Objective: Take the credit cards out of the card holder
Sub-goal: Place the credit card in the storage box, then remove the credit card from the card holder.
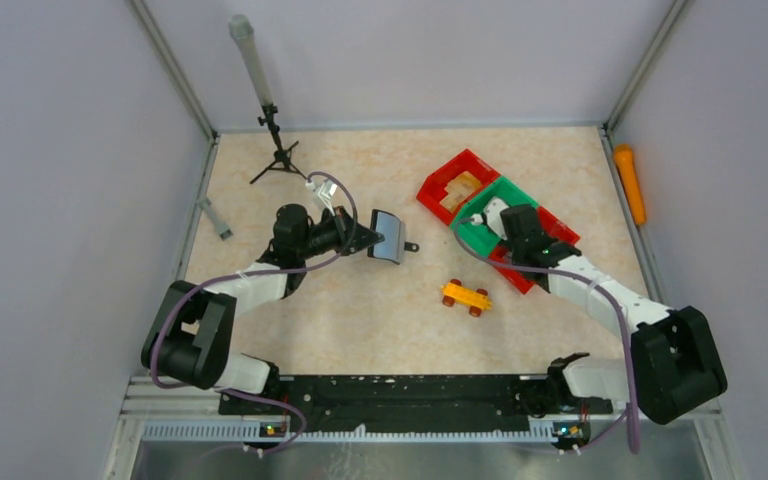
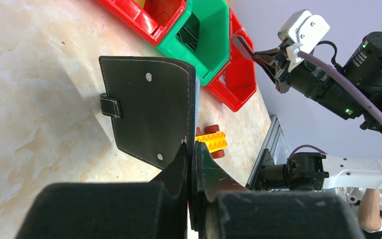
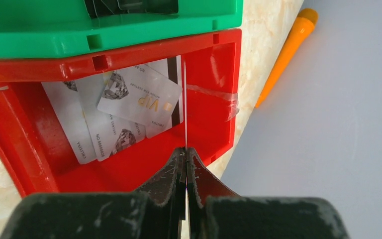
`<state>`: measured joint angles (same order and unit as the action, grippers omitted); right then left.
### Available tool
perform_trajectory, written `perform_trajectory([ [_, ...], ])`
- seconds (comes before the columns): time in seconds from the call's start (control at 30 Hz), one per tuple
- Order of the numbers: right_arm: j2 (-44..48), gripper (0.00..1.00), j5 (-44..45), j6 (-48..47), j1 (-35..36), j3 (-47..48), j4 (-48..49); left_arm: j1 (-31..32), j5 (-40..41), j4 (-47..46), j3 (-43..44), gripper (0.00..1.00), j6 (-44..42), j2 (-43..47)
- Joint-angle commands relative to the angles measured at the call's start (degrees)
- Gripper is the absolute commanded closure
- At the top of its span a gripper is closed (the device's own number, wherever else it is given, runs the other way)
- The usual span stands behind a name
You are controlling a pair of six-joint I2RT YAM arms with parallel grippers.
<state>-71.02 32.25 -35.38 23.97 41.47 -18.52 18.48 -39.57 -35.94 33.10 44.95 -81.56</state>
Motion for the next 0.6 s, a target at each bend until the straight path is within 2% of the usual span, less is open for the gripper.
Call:
perform_trajectory([
  [0.0,-1.2,1.00,3.0,-3.9,1.0,-1.0,7.2,0.2,-0.3,-3.2,1.1,1.00,-0.7,1.8],
  [0.23,-2.9,1.00,1.7,-1.0,1.5,1.7,1.7,0.2,-0.5,-3.1,1.1,1.00,-0.7,1.8],
  [0.27,-2.1,0.96,0.8,-0.7,1.7,1.9,1.2,0.2,-0.5,-3.1,1.2,1.00,-0.7,1.9],
  [0.3,-1.2,0.75,-0.2,-0.5,1.9,2.0,0.4,0.2,-0.6,-3.1,1.2,1.00,-0.7,1.9],
  [0.33,-0.6,0.48,-1.6,-0.2,2.0,2.3,-0.8,0.2,-0.6,-3.1,1.1,1.00,-0.7,2.0],
  [0.37,-0.2,0.30,-3.0,0.4,2.3,3.1,-2.2,0.2,-0.5,-3.1,1.2,1.00,-0.7,1.9],
  [0.47,0.5,0.23,-7.2,2.8,2.7,6.9,-8.7,0.2,-0.6,-3.1,1.2,1.00,-0.6,2.0],
  [0.57,2.3,0.20,-6.5,4.9,4.5,8.7,-10.2,0.2,-0.5,-3.0,1.3,1.00,-0.7,2.0],
])
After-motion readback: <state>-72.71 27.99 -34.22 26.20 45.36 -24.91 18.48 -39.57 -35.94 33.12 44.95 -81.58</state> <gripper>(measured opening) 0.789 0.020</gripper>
